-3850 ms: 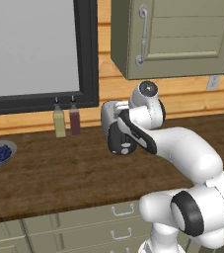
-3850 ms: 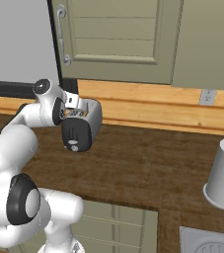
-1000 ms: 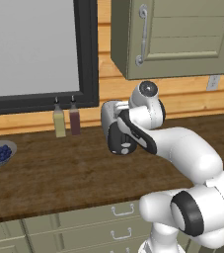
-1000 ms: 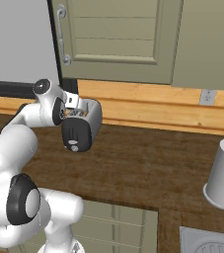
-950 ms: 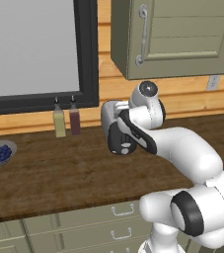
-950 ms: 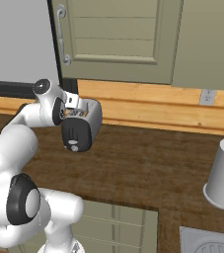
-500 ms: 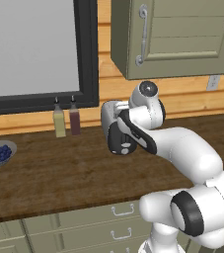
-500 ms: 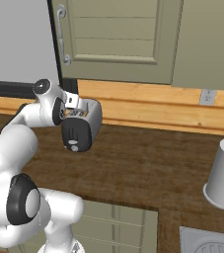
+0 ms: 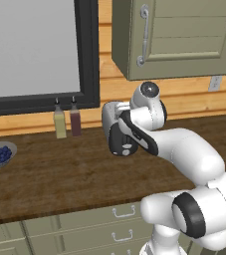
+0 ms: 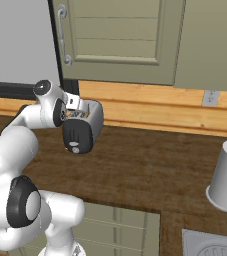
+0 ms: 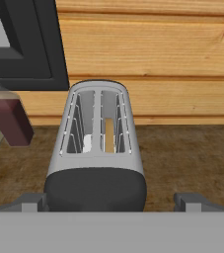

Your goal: Start the toaster. Once the lever pops up, take the bread to the plate on the dining counter.

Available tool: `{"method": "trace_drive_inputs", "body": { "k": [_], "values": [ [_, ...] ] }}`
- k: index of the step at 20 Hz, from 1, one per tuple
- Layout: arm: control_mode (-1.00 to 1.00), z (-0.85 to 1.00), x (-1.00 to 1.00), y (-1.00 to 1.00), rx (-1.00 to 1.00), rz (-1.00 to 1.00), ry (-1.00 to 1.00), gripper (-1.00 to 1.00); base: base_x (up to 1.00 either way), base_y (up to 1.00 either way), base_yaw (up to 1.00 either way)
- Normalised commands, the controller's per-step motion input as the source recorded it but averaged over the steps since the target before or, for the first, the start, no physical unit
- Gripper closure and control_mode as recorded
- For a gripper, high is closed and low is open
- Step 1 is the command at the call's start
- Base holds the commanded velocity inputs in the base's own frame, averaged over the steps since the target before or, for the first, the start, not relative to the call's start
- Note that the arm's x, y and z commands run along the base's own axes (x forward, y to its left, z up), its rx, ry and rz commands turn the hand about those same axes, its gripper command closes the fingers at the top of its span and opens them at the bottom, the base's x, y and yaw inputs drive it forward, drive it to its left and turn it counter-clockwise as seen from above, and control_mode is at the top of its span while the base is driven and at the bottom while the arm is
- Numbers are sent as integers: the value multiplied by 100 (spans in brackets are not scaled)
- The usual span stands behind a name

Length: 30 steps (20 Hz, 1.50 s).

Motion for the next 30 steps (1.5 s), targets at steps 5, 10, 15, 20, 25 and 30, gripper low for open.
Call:
{"method": "trace_drive_inputs", "body": {
  "k": [5, 10, 15, 20, 25, 30],
  "values": [
    [-100, 0, 0, 0, 0, 0, 0, -100, 0, 0, 0],
    [-100, 0, 0, 0, 0, 0, 0, -100, 0, 0, 0],
    [-100, 0, 0, 0, 0, 0, 0, -100, 0, 0, 0],
    [-100, 0, 0, 0, 0, 0, 0, -100, 0, 0, 0],
    [-100, 0, 0, 0, 0, 0, 0, -100, 0, 0, 0],
    [-100, 0, 0, 0, 0, 0, 0, -100, 0, 0, 0]
  ]
}}
